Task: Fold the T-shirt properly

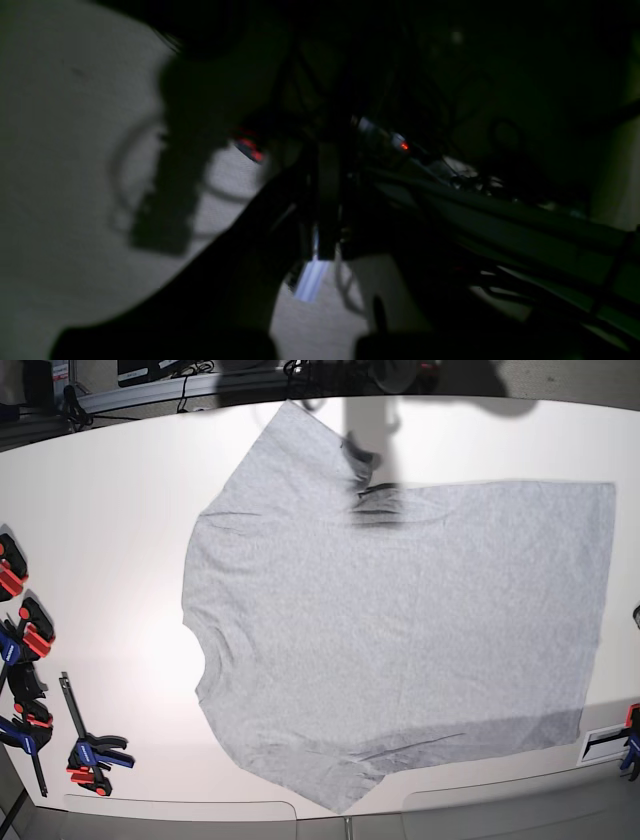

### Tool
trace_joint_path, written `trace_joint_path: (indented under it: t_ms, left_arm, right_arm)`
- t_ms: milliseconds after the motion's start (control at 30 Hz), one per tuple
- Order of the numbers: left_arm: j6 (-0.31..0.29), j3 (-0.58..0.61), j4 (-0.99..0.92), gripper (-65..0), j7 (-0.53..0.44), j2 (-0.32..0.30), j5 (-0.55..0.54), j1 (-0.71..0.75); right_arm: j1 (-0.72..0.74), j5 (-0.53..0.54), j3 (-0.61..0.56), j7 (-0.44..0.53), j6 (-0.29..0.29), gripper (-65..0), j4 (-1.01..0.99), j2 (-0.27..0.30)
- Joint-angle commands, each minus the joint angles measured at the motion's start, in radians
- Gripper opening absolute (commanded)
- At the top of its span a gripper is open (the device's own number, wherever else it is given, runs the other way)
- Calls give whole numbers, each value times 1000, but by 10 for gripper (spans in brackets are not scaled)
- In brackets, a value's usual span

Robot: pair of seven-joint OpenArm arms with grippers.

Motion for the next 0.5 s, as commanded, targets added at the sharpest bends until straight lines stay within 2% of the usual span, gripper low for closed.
trace_joint_path:
  t_ms: [0, 100, 267, 367, 467]
  left_arm:
    - [-9, -1, 36, -650, -15, -16, -8, 30]
    - [-9, -14, 108, -650, -15, -46, -8, 68]
    - [-9, -85, 209, -650, -10, -49, -16, 96]
    - [-10, -147, 254, -650, 30, -50, -69, 98]
    - [-37, -220, 283, -650, 69, -50, -128, 98]
  right_arm:
    - [-30, -4, 6, 29, -17, -650, 51, 3]
    - [-91, -4, 21, 29, -27, -650, 179, 3]
    - [-155, -4, 52, 27, -27, -650, 378, 3]
    - [-162, -2, 86, 7, -27, -650, 477, 3]
    - [-160, 71, 122, -2, -18, -650, 570, 3]
